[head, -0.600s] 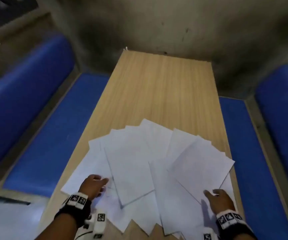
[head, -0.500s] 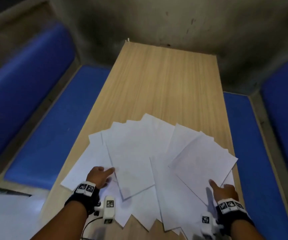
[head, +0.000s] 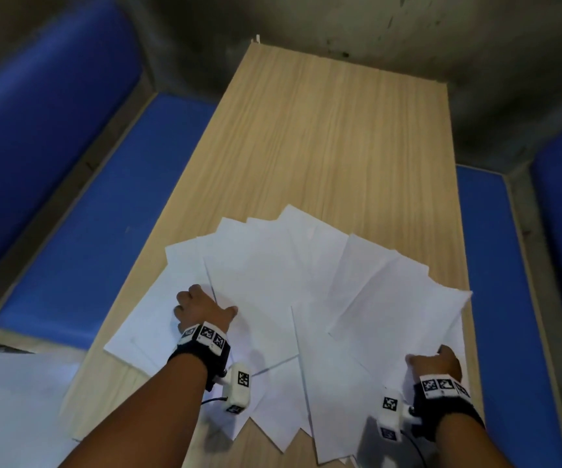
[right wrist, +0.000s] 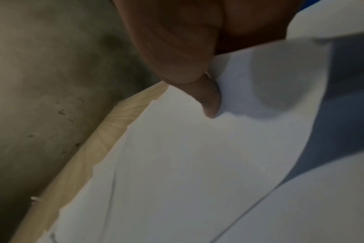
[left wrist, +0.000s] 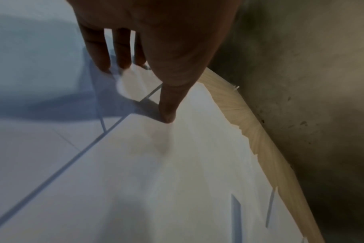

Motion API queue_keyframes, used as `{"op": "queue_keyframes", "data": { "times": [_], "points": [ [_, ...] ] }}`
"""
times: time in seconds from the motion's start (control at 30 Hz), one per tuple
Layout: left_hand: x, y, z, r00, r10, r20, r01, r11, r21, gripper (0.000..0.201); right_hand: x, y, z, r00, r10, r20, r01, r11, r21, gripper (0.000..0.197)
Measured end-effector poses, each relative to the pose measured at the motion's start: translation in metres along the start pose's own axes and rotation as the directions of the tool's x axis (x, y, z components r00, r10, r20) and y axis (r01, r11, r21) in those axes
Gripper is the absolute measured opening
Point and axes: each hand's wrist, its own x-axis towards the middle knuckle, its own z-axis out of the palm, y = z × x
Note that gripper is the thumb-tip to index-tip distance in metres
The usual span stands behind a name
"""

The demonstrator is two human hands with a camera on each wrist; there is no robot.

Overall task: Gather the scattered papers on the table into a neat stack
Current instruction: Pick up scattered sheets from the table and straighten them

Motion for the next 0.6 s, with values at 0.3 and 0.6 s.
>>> {"op": "queue_keyframes", "data": {
  "times": [0.3,0.6],
  "points": [
    [0.026,-0.002,0.006,0.991,0.088,0.096,-0.071,0.983,-0.167,0.056,-0.015,0.007,-0.027,0.947,-0.222,0.234,0.247,0.965,-0.084,0.014],
    [0.027,0.01,-0.007,0.988,0.149,0.03,-0.151,0.985,0.083,0.048,-0.034,0.023,0.007,0.947,-0.188,0.26,0.288,0.855,-0.431,0.066]
  ]
}}
